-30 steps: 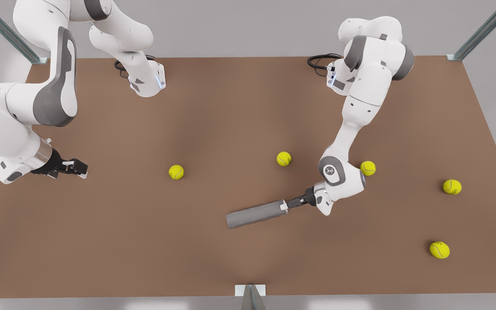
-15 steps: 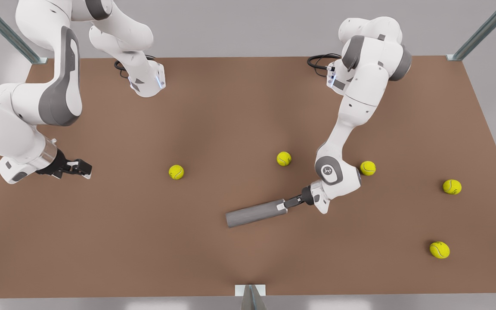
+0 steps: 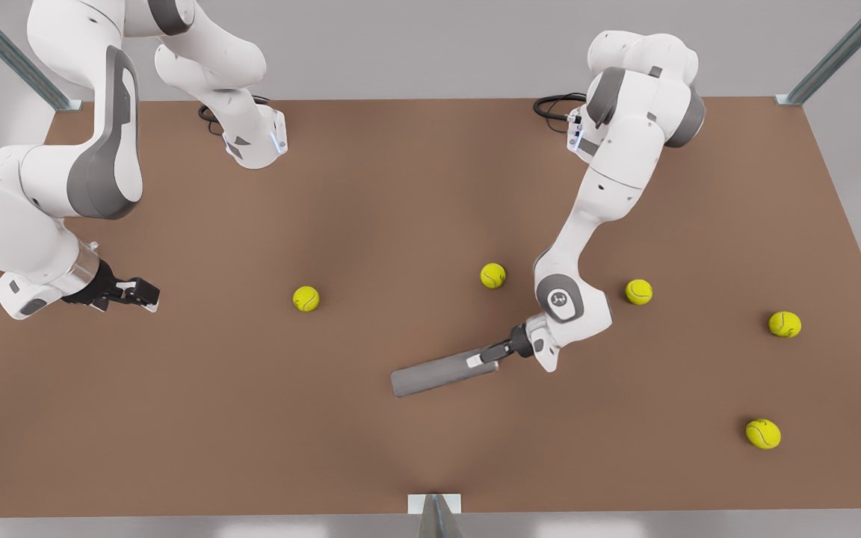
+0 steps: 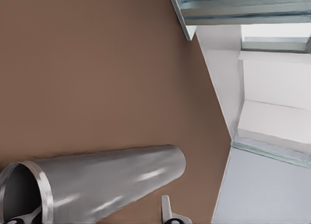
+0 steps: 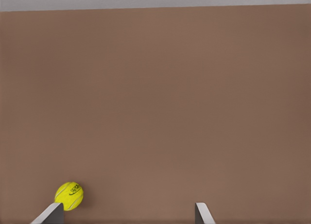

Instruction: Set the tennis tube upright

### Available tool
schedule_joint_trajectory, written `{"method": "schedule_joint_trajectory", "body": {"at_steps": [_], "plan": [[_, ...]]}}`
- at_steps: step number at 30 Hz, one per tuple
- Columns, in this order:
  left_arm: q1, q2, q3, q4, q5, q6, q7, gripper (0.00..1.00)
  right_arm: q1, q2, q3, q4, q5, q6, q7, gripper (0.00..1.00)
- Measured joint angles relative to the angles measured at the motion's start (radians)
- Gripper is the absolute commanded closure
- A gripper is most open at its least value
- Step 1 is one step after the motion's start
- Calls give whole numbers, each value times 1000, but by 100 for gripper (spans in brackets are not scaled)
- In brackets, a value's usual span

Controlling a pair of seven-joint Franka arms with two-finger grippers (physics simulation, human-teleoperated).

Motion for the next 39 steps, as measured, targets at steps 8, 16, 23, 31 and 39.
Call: {"method": "schedule_joint_trajectory", "body": {"at_steps": [8,16,23,31,39], "plan": [[10,-28,0,1,-73,-40,8,22,-1,1,0,-1,1,0,3,0],[10,-41,0,1,-91,-54,3,79,-5,1,0,-1,2,-1,4,0],[28,-167,16,-37,-72,-101,-63,79,-7,1,0,-2,3,-1,5,0],[106,-316,72,-85,355,-187,-194,79,-8,1,0,-3,3,-1,5,0],[108,-432,194,-97,869,-326,-315,79,-8,1,0,-3,3,-1,6,0]]}}
